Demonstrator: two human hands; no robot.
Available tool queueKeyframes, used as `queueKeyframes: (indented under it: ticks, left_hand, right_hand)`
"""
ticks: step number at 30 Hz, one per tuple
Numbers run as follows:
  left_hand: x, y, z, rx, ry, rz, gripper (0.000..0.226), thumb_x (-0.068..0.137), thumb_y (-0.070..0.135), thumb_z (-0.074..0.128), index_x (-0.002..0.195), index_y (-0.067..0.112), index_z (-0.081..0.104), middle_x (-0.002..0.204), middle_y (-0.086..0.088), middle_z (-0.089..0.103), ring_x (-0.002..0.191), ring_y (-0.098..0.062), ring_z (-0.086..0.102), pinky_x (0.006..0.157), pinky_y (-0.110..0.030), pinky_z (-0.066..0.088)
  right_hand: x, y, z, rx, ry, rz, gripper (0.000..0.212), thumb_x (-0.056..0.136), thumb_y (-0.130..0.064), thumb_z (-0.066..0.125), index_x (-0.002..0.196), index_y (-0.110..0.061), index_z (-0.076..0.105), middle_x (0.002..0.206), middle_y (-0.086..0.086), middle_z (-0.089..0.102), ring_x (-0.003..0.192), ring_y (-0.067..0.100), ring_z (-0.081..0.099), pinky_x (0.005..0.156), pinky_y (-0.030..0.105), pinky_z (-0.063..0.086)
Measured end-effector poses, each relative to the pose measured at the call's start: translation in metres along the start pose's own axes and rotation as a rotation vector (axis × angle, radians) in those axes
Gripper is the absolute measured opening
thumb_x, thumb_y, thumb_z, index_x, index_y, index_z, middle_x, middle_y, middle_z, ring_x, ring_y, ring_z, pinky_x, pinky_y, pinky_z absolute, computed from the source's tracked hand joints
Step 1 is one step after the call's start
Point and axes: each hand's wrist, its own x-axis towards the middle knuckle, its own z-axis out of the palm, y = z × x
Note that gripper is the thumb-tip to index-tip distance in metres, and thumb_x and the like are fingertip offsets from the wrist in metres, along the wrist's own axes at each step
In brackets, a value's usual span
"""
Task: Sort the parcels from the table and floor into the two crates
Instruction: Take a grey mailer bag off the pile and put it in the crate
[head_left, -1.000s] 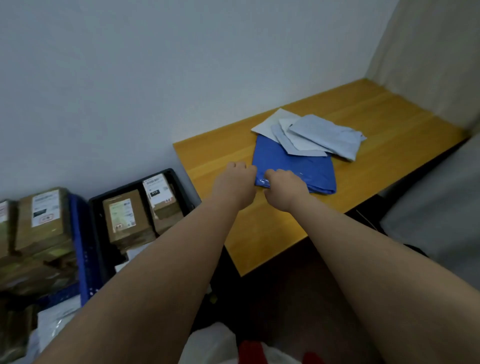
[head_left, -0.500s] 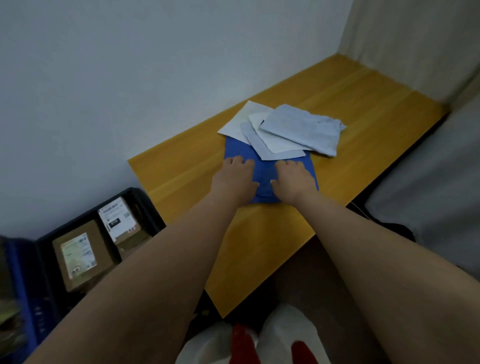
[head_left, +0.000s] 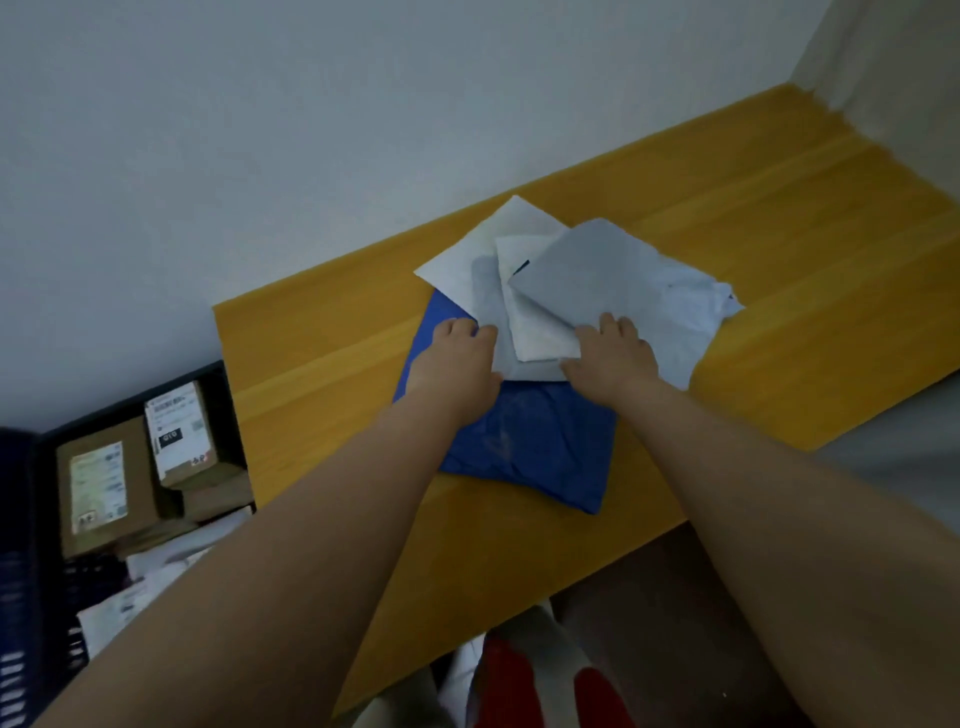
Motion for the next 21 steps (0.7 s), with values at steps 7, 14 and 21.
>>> queueKeyframes:
  ticks: [7, 14, 21]
  left_hand:
    - [0.019, -0.008, 0.005, 0.017, -0.059, -0.112, 0.054, 0.097, 0.029, 0.05, 0.145, 0.012, 0.032, 0.144, -0.011, 0.035, 0.139, -0.028, 0.023, 0.102, -0.042, 0.042]
    - [0.021, -0.016, 0.003, 0.005, -0.049, -0.135, 0.053, 0.097, 0.031, 0.051, 0.144, 0.012, 0.033, 0.145, -0.01, 0.036, 0.138, -0.027, 0.024, 0.104, -0.04, 0.039]
    - [0.0, -0.037, -0.015, -0.003, 0.021, -0.106, 0.054, 0.098, 0.033, 0.051, 0.144, 0.012, 0.033, 0.147, -0.011, 0.032, 0.139, -0.027, 0.023, 0.104, -0.04, 0.039]
  right_hand:
    - [0.034, 0.011, 0.014, -0.069, -0.2, -0.005, 0.07, 0.098, -0.06, 0.024, 0.154, -0.018, 0.017, 0.161, 0.016, -0.01, 0.147, 0.037, -0.007, 0.117, 0.053, 0.003]
    - [0.04, 0.002, 0.011, -0.108, -0.131, 0.012, 0.066, 0.103, -0.042, 0.026, 0.153, -0.002, 0.011, 0.161, 0.013, 0.002, 0.147, 0.03, 0.006, 0.118, 0.051, 0.003]
    - [0.024, -0.036, -0.015, -0.117, 0.066, -0.012, 0.062, 0.097, -0.021, 0.044, 0.15, 0.0, 0.018, 0.157, 0.011, 0.016, 0.143, 0.027, 0.019, 0.12, 0.045, 0.008]
